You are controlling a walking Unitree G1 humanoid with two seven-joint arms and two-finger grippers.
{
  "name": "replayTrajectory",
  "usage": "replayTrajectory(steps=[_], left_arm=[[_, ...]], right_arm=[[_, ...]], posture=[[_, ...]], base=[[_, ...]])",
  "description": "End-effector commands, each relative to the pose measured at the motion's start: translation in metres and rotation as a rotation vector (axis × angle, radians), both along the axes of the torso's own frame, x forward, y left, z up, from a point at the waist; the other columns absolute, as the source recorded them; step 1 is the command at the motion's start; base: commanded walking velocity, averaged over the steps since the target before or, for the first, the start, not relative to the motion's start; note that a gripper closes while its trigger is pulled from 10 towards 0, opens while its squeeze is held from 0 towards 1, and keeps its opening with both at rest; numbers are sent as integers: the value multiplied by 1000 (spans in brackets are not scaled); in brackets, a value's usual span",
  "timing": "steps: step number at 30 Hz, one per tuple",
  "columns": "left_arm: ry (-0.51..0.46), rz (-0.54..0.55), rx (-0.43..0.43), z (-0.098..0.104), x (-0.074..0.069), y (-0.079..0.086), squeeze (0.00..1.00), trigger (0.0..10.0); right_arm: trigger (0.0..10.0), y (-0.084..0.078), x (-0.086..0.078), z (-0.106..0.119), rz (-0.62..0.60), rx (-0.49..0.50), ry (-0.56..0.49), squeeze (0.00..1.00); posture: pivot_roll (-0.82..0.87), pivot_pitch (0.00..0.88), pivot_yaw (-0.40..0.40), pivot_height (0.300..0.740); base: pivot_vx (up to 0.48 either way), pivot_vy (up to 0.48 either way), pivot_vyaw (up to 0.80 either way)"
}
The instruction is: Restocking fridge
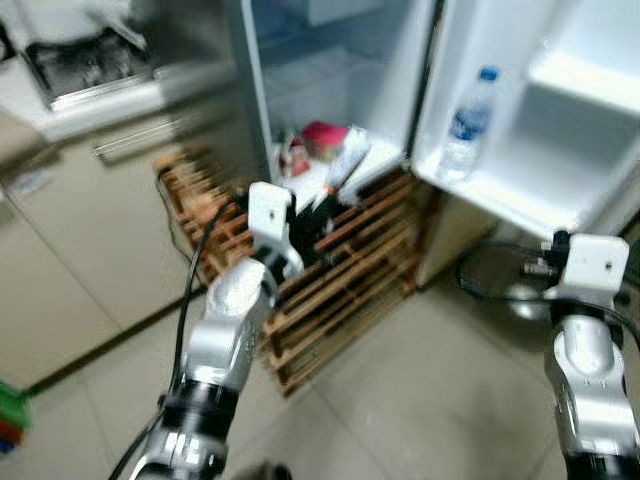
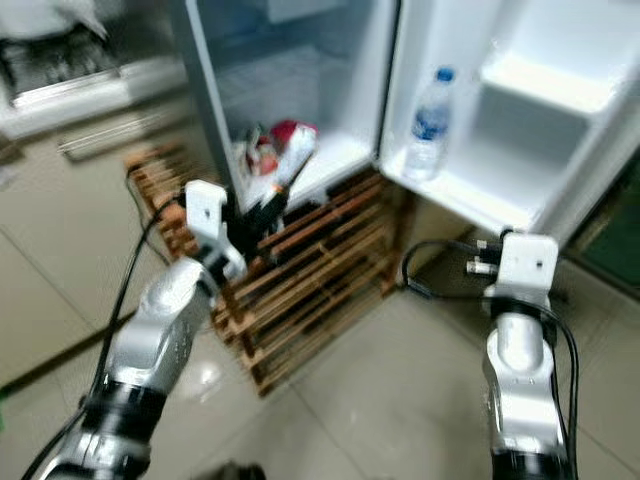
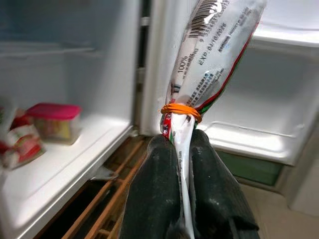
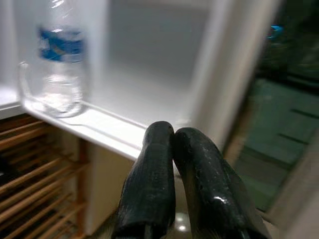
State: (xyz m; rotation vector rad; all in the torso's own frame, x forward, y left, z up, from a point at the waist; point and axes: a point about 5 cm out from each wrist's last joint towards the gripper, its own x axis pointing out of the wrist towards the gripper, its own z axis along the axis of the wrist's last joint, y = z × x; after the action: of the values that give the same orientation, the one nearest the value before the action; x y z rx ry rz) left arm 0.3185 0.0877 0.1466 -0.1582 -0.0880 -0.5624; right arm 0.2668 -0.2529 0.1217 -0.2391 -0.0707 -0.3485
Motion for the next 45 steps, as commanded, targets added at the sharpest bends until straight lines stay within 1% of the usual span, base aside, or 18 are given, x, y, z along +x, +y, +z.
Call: replayTrajectory(steps=[1, 8, 9, 11, 14, 15, 20, 29, 33, 34, 36, 37, 39, 40, 41, 43, 44, 45], left_arm=[[-42, -31, 30, 5, 0, -8, 0, 10000], [-62, -12, 45, 7, 4, -11, 0, 10000], [-48, -13, 16, 5, 3, -11, 0, 10000], [-37, -12, -4, 4, 3, -11, 0, 10000], [-16, 1, -45, 0, 1, -10, 0, 10000], [-29, -13, -46, 0, -1, -14, 0, 10000], [-63, -39, -33, 4, -3, -18, 0, 10000], [-61, -62, -35, 4, -3, -19, 0, 10000], [-40, -16, -48, 1, 1, -10, 0, 10000], [-22, 20, -53, -2, 4, -3, 0, 10000], [-28, 17, -28, -4, 3, 2, 0, 10000], [-35, -5, -15, -3, 0, 0, 0, 10000], [-42, -41, 0, -2, -3, -4, 0, 10000], [-44, -63, 19, -1, -5, -8, 0, 10000], [-31, -55, 57, -4, -4, -10, 0, 10000], [-1, 34, 20, -6, 0, 4, 0, 10000], [29, 91, -9, -10, 3, 15, 0, 10000], [56, 165, -2, -18, 3, 30, 0, 10000]], right_arm=[[10000, 0, -1, 7, -2, 0, -40, 0], [10000, 1, 1, 9, -3, -15, -50, 0], [10000, 0, 1, 9, -4, -13, -52, 0], [10000, 0, 1, 10, -4, -12, -55, 0], [10000, -1, -3, 11, -20, 37, -93, 0], [10000, -2, -4, 11, -24, 44, -98, 0], [10000, 1, -3, 9, -18, 32, -86, 0], [10000, 4, -1, 8, -8, 25, -80, 0], [10000, 5, -1, 9, -2, 30, -83, 0], [10000, 6, -2, 10, 11, 42, -90, 0], [10000, 7, -4, 10, 24, 75, -98, 0], [10000, 8, -6, 9, 32, 84, -96, 20], [10000, 11, -9, 6, 44, 90, -86, 16], [10000, 12, -10, 4, 50, 94, -77, 16], [10000, 16, -11, 0, 60, 97, -64, 12], [10000, 18, -11, 0, 73, 107, -67, 12], [10000, 20, -11, 0, 82, 112, -70, 12], [10000, 21, -12, 0, 98, 116, -69, 12]], posture=[[-193, 0, 52, 740], [-201, 0, 59, 740], [-202, 0, 58, 740], [-202, 0, 58, 740], [-200, 0, 54, 740], [-199, 0, 53, 740], [-198, 0, 56, 740], [-200, 0, 63, 740], [-200, 0, 65, 740], [-200, 0, 65, 740], [-199, 0, 65, 740], [-195, 0, 63, 740], [-192, 0, 63, 740], [-192, 0, 63, 740], [-193, 0, 67, 740], [-196, 0, 70, 740], [-196, 0, 72, 740], [-194, 0, 72, 740]], base=[[0, 0, 0], [0, 0, 0], [0, 0, 0], [0, 0, 0], [385, 0, 0], [469, 0, 0], [469, 0, 0], [469, 0, 0], [457, 0, 0], [442, 0, 0], [439, 0, 0], [439, 0, 0], [450, 0, 0], [461, 0, 0], [0, 0, 0], [0, 0, 0], [0, 0, 0], [0, 0, 0]])
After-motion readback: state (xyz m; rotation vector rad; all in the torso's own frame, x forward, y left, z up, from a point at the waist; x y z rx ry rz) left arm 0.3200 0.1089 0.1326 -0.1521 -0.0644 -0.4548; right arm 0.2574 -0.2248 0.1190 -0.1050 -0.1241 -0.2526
